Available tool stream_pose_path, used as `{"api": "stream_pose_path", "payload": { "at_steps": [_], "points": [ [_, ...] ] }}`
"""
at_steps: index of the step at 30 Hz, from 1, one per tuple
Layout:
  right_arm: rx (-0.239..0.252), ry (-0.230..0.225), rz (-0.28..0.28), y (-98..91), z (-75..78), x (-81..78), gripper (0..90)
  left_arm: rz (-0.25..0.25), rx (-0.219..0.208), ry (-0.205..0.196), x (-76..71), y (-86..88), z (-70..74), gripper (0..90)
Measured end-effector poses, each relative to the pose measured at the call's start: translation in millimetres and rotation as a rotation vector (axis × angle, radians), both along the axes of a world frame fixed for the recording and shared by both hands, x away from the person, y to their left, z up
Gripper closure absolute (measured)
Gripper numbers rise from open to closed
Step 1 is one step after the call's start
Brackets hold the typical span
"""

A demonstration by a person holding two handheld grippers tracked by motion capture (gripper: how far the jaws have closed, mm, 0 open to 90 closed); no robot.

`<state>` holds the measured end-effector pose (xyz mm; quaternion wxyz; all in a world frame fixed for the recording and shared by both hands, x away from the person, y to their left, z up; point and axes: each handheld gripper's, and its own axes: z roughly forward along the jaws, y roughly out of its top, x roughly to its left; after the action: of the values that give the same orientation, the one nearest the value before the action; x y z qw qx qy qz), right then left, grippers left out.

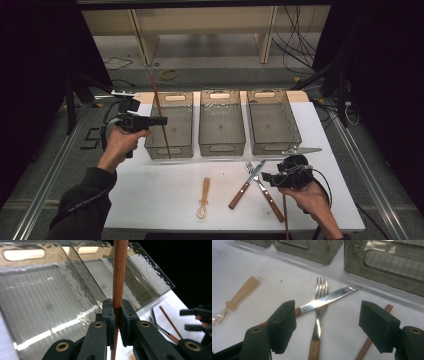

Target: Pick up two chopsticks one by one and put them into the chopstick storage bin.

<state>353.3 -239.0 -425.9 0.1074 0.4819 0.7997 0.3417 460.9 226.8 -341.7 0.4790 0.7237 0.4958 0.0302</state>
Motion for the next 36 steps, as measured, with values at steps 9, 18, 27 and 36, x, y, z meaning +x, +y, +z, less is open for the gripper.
{"api": "stream_pose_path", "payload": {
  "at_steps": [9,18,27,36],
  "points": [
    [0.002,0.010,0.010,-1.8,-3.9,-1.7,29.8,0.061,0.018,0.022,29.8,5.9,7.6,83.5],
    [0.004,0.022,0.014,-1.7,-6.6,-1.5,29.8,0.121,0.071,0.031,50.8,1.0,-3.6,83.4],
    [0.005,0.023,0.015,-2.8,-7.1,-1.5,29.9,0.135,0.166,0.069,60.7,-6.7,-29.3,83.2],
    [0.004,0.028,0.017,-2.4,-9.0,-1.1,29.9,0.145,0.201,0.099,64.0,-3.6,-49.5,82.6]
  ]
}}
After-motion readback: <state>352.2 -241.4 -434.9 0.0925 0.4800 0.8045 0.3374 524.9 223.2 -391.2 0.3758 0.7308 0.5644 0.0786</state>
